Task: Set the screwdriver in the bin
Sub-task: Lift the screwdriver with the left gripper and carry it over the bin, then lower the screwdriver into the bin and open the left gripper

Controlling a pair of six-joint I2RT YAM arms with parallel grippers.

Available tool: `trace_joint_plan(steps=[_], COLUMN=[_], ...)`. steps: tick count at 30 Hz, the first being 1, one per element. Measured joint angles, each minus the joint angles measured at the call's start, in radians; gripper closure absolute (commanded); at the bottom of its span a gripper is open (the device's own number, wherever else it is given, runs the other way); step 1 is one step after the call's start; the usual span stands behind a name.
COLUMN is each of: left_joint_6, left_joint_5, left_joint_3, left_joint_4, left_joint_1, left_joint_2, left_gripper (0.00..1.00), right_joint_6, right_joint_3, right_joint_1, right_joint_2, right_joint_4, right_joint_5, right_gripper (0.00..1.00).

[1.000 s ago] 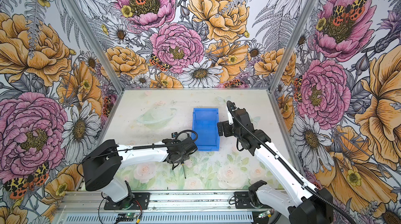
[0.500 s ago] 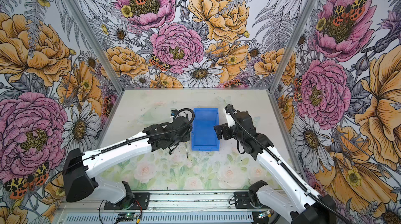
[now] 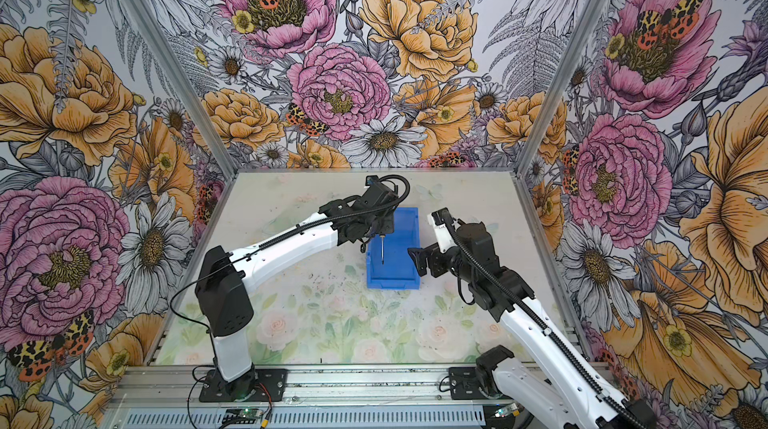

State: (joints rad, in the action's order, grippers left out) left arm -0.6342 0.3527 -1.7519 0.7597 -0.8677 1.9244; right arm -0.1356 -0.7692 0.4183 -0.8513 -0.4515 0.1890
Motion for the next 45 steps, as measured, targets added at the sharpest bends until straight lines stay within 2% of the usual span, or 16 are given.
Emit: trace_joint_plan(steps=[12,22,36,45], left_joint_6=[0.000,-0.071,-0.085,-0.093], left_joint_5=[-0.057,-0.059,-0.055,-0.058], left_joint_3=[-0.035,-0.045,-0.078,-0.092], left_joint_4=[-0.001,-0.001,0.005,-0.007], left_joint_1=[0.024,0.024,0.024,0.025], left_joint_2=[0.173,0.233,0.280,0.350], left_gripper=[1.00,1.00,1.00,0.95], right_joint_6=[-0.047,-0.050,-0.050,-0.050], right_joint_3=[0.102,0.112,0.112,0.112], right_joint_1=[-0.008,-0.019,-0.027,-0.027], right_joint_2=[0.077,0.081,0.087,0.087], right_joint_4=[-0.004,-0.004,-0.004,-0.004], right_joint_5=[0.000,-0.013,-0.042,-0.058], right_gripper=[0.00,0.01,0.01,0.00])
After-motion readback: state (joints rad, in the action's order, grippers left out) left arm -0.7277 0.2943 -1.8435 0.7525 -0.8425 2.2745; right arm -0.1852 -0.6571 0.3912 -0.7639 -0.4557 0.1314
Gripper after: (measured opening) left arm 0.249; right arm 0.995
